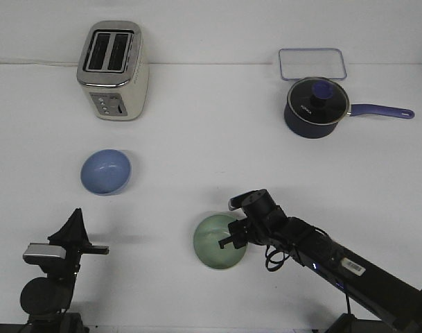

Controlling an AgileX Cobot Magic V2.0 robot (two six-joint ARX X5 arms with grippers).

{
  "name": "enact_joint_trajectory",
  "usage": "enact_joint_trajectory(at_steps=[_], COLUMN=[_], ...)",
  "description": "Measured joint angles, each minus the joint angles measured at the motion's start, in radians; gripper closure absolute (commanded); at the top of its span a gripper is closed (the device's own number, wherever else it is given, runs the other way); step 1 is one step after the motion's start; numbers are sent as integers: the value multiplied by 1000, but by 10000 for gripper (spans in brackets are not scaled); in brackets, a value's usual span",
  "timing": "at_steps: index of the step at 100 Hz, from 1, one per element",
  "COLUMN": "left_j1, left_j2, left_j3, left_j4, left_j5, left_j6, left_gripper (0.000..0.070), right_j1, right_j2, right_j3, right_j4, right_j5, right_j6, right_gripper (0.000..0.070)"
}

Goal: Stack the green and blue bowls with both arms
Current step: 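Carry the green bowl toward the robot and set it down centrally, then open the right gripper and withdraw it from the green bowl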

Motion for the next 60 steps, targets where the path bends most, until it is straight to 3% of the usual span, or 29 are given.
enact_joint_trajectory(at_steps=[25,52,60], left_j1=[0,0,0], left_j2=[0,0,0], left_j3=[0,1,1], left_j4=[1,3,6], left_j5=[0,0,0], left_j6=[-58,-240,-307], left_gripper=[687,689,688], right_j1=[-25,-119,-146], right_j2=[-61,-355,-443], right_j3=[0,23,23], right_j4=[3,22,21], right_j5=[-2,3,47], right_j6=[-11,-56,-87], right_gripper=[416,417,421])
